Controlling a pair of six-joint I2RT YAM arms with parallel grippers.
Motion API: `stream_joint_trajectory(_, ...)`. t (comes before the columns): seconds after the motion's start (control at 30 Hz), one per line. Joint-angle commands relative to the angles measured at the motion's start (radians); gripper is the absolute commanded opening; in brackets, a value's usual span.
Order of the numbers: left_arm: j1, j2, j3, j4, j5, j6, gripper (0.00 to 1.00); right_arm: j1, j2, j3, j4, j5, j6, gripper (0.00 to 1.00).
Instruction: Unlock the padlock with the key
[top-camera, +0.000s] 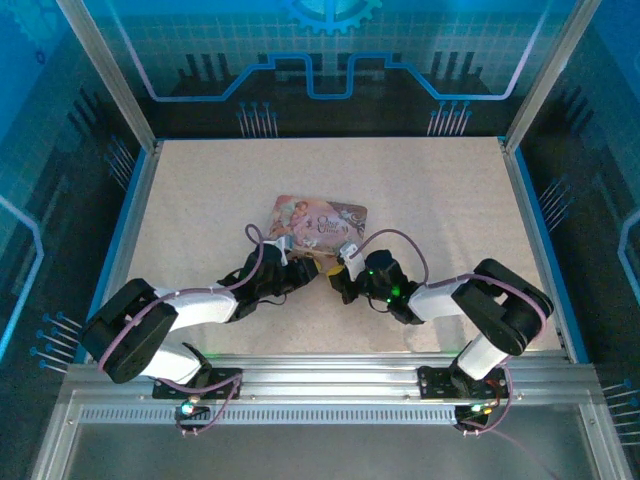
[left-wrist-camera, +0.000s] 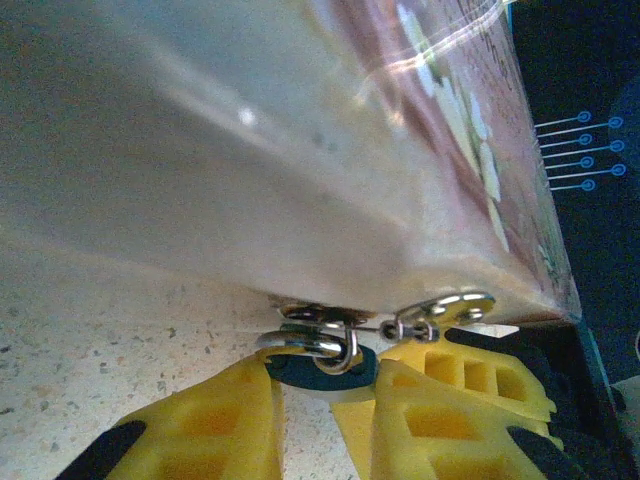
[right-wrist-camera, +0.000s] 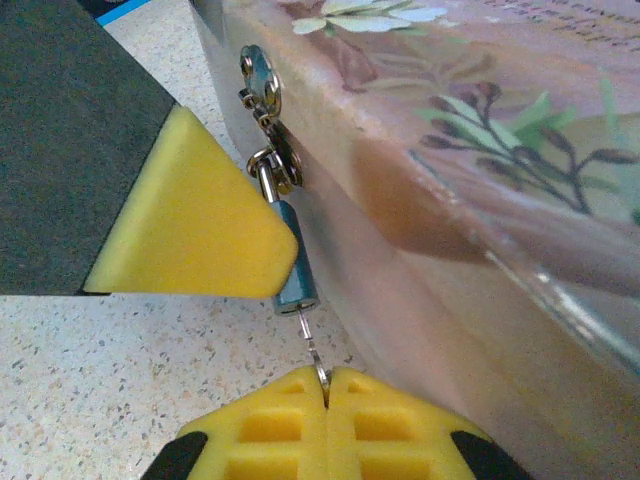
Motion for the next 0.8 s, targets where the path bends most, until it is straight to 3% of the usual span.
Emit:
stream_joint_trajectory(0.0,-0.01,-0.026,0.039,0.034,0.028,-0.017,0.23,0.002,0.02,0.017,0.114,-0.021,0.016,0.02)
stream_joint_trajectory(0.77,-0.027,-0.022,0.061,0.018,0.039,-0.021,0.23,0.0,0.041,0.144,0.094,-0.055,-0.022,0.03)
